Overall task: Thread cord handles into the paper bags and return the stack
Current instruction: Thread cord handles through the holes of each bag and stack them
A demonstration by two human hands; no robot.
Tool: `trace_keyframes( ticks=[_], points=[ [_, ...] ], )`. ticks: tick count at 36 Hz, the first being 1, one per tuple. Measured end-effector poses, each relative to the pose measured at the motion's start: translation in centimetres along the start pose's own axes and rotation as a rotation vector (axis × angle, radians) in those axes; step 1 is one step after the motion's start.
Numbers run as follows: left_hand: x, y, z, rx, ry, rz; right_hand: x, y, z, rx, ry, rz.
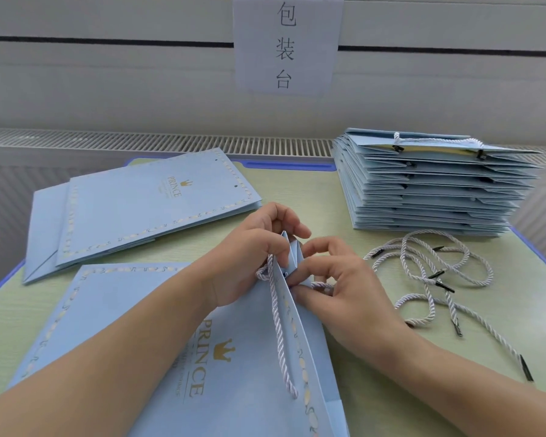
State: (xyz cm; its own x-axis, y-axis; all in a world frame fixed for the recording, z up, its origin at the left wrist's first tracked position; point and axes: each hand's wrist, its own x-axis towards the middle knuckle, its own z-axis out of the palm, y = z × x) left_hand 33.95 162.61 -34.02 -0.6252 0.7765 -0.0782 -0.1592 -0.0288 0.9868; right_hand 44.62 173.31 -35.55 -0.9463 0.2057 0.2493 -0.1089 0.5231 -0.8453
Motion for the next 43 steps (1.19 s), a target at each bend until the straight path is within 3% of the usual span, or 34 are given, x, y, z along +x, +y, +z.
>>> trace_keyframes(
  ticks=[5,8,10,12,16,21,24,28,31,36,43],
  points=[
    [0.1,0.2,0.1,0.020,0.006,0.017,-0.3,0.3,0.1,-0.324,0.157,-0.326],
    [0.0,0.0,0.2,0.026,-0.005,0.032,-0.3,0.2,-0.2,-0.535,0.188,-0.579],
    [0.0,0.0,0.3,0.013,-0.011,0.019,-0.2,0.2,-0.3,-0.535,0.162,-0.638],
    [0.2,0.0,0.2,-0.002,-0.009,0.005,-0.1,0.1,-0.4,-0.381,0.097,-0.557],
    [0.3,-0.1,0.1,-0.001,-0.006,0.004,0.3,-0.2,-0.6,0.090,0.036,-0.199],
    [0.3,-0.2,0.0,-0.017,-0.017,-0.005,0.4,-0.1,-1.4,-0.112,-0.051,-0.310],
    [0.4,0.0,-0.4,-0.030,0.007,-0.005,0.4,-0.3,-2.2,-0.143,-0.101,-0.279],
    [0.6,0.0,-1.0,-0.006,0.058,0.003,0.0,-0.1,-3.1,-0.459,-0.103,-0.297],
    [0.5,0.0,-0.8,0.019,0.070,0.006,0.1,0.0,-4.5,-0.548,-0.191,-0.201],
    [0.5,0.0,-0.8,0.033,0.073,0.007,0.6,0.2,-6.1,-0.430,-0.334,-0.091],
    [0.4,0.0,-0.9,0.045,0.071,0.002,1.3,0.5,-7.2,-0.229,-0.383,0.012]
  ],
)
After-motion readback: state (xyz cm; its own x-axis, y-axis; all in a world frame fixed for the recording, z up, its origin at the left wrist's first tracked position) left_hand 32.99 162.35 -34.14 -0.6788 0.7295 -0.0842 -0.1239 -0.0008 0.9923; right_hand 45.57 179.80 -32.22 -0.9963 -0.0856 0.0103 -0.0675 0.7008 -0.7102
